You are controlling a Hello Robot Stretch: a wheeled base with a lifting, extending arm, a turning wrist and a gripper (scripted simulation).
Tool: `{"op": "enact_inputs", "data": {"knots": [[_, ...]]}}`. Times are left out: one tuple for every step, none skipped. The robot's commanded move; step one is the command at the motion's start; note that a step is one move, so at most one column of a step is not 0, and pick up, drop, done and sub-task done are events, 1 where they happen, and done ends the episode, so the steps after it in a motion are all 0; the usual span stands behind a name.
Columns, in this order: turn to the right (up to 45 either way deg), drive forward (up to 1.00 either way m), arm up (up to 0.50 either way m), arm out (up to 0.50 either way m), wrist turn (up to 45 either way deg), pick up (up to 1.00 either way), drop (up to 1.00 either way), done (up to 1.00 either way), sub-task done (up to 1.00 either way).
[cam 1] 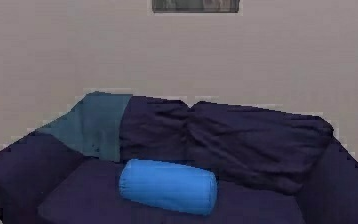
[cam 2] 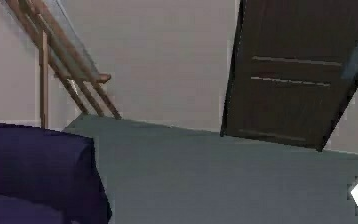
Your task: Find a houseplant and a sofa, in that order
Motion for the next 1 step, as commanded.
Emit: {"op": "enact_inputs", "data": {"knots": [[0.0,0.00,0.00,0.00,0.0,0.00,0.00,1.00,0.00]]}}
